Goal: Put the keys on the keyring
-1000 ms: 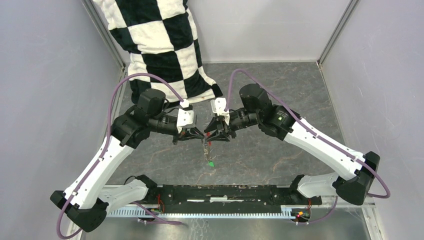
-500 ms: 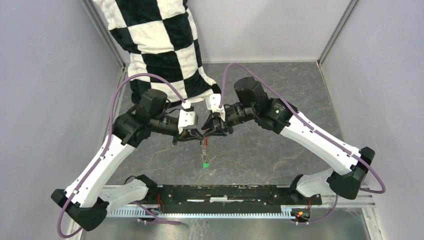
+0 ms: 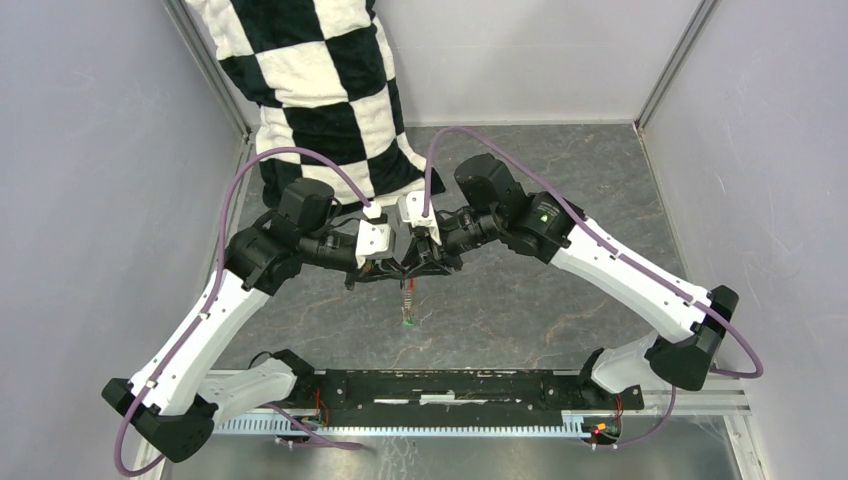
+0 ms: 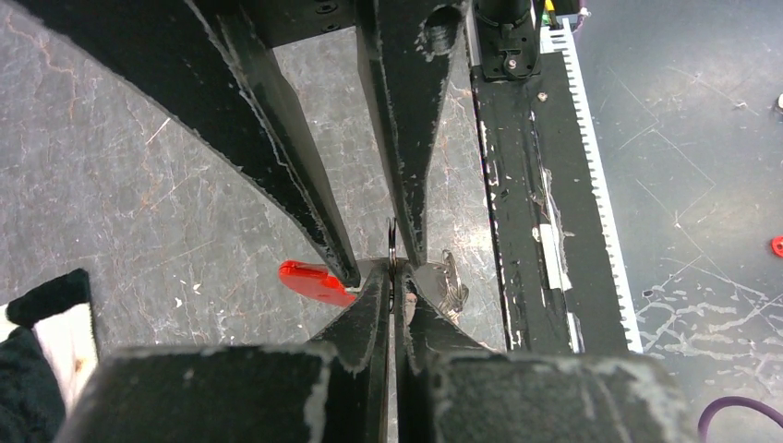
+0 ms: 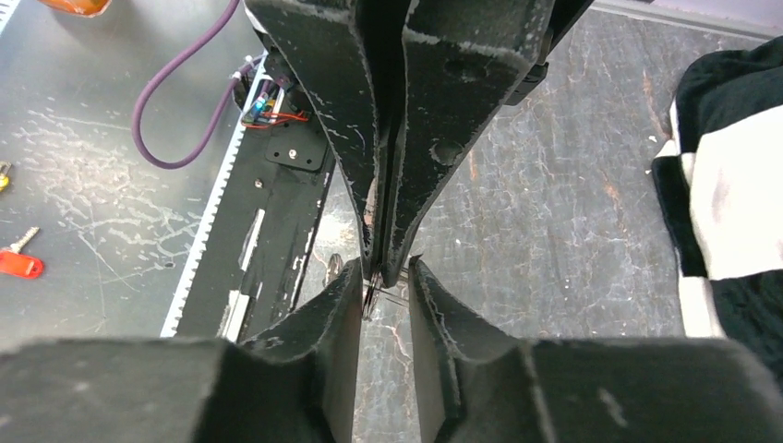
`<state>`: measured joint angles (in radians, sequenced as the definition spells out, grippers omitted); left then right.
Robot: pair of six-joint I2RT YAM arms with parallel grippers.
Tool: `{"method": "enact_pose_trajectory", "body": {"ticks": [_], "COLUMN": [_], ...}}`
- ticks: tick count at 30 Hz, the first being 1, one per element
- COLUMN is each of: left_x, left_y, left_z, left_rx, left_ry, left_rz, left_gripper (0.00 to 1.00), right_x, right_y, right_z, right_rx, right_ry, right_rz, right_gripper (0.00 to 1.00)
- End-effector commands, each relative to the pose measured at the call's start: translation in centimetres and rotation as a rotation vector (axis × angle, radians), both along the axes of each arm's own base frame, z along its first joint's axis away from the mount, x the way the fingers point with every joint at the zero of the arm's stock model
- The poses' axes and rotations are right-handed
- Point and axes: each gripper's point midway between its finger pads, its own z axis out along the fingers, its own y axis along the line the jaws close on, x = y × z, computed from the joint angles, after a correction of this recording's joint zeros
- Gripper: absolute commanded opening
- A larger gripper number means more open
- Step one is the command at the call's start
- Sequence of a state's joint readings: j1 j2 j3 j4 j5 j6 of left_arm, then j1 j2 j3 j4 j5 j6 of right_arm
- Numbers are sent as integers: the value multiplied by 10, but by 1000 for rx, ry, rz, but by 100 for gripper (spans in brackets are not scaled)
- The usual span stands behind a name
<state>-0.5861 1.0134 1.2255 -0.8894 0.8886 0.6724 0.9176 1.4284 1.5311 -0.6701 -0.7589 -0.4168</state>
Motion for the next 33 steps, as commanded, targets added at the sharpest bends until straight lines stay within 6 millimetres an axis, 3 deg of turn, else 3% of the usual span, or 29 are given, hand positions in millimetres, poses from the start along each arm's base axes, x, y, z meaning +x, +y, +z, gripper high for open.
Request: {"method": "enact_pose_trajectory", "body": {"ticks": [1, 5, 10, 11, 12, 14, 16, 22, 28, 33], "left_x": [-2, -2, -3, -3, -2, -1, 2, 6, -5, -4], "left_y": [-2, -1, -1, -1, -1, 0, 3, 7, 2, -7], "left_z": [17, 17, 19, 19, 21, 26, 29, 37, 36, 37], "left_rx": [-42, -42, -47, -49, -50, -51, -48, -104, -186, -241], "left_ry": [-77, -80, -82, -84, -91, -112, -147, -169, -36, 21], "left_rz": [-31, -30, -36, -36, -33, -21, -3, 89, 126, 114], "left_gripper": [2, 2, 3, 10, 36, 58, 65, 65, 60, 58], "right_x": [0, 2, 7, 8, 10, 11, 8, -10, -24, -32], "right_y": [2, 2, 0, 0, 0, -2, -3, -18, -38, -47], "right_z": [19, 22, 21, 21, 25, 34, 55, 87, 100, 103], "right_rx": [30, 35, 28, 32, 52, 118, 236, 572, 828, 930], "right_ry": [-33, -46, -59, -61, -71, -72, -85, -40, 42, 82], "right_rz": [0, -5, -37, -50, -64, -88, -103, -135, -158, -135], "right_gripper": [27, 3, 0, 0, 0, 0, 0, 0, 0, 0]}}
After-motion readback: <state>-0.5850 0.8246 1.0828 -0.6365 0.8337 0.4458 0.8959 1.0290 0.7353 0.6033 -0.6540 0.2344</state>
